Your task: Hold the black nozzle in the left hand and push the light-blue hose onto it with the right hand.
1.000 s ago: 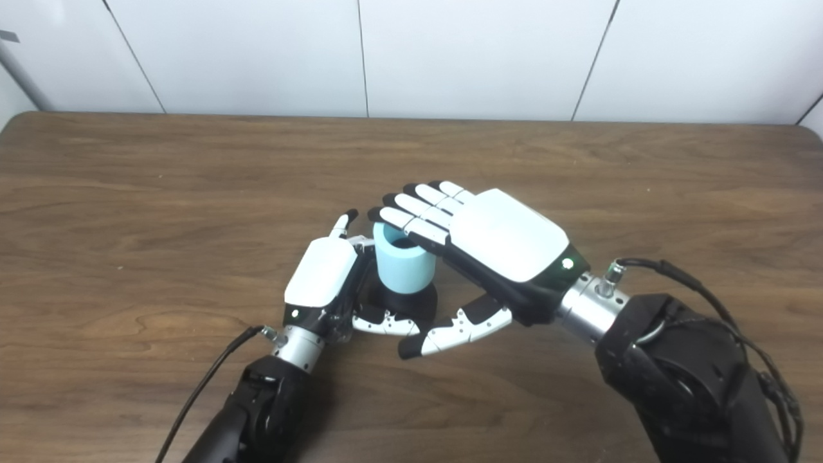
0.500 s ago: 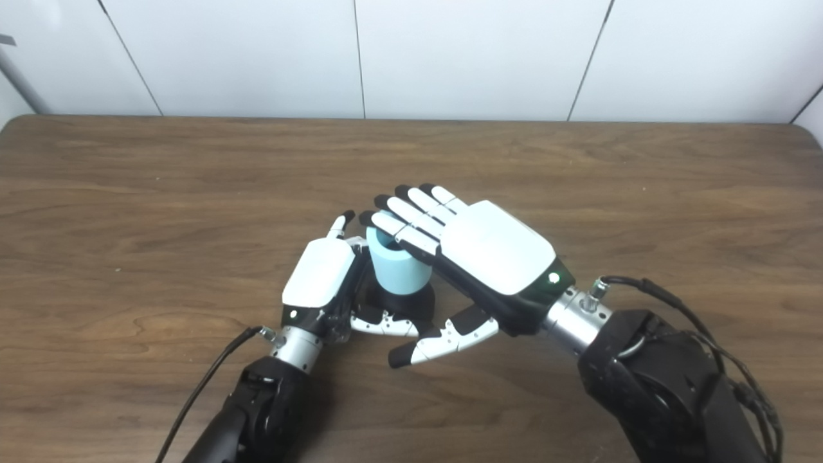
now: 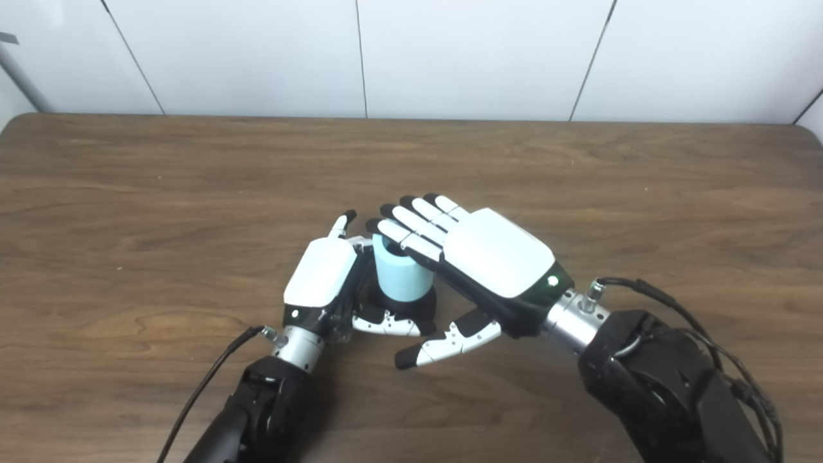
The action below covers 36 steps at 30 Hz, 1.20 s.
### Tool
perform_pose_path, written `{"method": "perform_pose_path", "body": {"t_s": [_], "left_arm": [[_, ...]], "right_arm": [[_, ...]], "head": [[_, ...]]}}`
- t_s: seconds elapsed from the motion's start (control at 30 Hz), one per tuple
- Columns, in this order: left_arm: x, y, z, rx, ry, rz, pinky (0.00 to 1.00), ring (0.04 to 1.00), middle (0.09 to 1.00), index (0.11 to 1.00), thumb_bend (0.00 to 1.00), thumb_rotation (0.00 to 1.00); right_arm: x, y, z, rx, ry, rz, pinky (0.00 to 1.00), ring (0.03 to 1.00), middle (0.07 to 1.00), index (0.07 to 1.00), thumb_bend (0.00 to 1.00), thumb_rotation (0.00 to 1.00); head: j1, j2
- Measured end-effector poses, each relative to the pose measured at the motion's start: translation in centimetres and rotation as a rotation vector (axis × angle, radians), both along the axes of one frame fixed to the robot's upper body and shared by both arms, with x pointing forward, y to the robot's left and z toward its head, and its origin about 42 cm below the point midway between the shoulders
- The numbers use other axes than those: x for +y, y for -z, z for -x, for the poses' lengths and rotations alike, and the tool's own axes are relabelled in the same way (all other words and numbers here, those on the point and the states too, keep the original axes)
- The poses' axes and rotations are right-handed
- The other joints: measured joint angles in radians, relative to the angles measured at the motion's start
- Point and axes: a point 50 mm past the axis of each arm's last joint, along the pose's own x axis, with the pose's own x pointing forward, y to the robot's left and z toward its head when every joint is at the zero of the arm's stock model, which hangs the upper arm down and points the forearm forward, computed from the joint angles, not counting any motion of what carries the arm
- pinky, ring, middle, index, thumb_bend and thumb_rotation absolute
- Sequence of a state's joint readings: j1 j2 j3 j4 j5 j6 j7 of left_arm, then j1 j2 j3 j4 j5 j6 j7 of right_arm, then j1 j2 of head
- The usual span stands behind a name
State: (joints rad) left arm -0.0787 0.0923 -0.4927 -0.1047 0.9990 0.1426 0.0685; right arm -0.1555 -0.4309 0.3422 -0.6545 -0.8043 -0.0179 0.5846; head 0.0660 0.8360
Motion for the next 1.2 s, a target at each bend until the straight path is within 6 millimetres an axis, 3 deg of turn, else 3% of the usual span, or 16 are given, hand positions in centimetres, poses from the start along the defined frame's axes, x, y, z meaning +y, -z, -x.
{"method": "perform_pose_path", "body": {"t_s": [0.37, 0.67, 1.0, 1.2], "left_arm": [[0.1, 0.0, 0.0, -0.001, 0.0, 0.002, 1.0, 0.628, 0.504, 0.47, 0.52, 0.0], [-0.1, -0.1, 0.0, -0.004, 0.003, 0.003, 1.0, 0.632, 0.503, 0.468, 0.52, 0.0], [0.0, -0.1, 0.0, -0.003, 0.002, 0.003, 1.0, 0.636, 0.508, 0.464, 0.52, 0.0], [0.0, -0.1, -0.1, -0.005, 0.0, 0.003, 1.0, 0.618, 0.507, 0.468, 0.52, 0.0]], "right_arm": [[-0.3, -0.9, -0.2, -0.012, 0.004, 0.0, 1.0, 1.0, 1.0, 0.986, 0.6, 0.95], [-0.8, -5.9, -0.6, -0.125, 0.015, -0.105, 1.0, 1.0, 1.0, 0.99, 0.58, 0.98], [-2.1, -5.4, -0.8, -0.068, 0.075, -0.174, 1.0, 1.0, 1.0, 0.986, 0.56, 0.94], [-2.5, -3.8, -0.5, 0.023, 0.12, -0.21, 0.98, 1.0, 1.0, 0.982, 0.56, 0.9]], "head": [[-0.003, -0.002], [-0.002, -0.002], [0.002, -0.005], [0.006, -0.005]]}}
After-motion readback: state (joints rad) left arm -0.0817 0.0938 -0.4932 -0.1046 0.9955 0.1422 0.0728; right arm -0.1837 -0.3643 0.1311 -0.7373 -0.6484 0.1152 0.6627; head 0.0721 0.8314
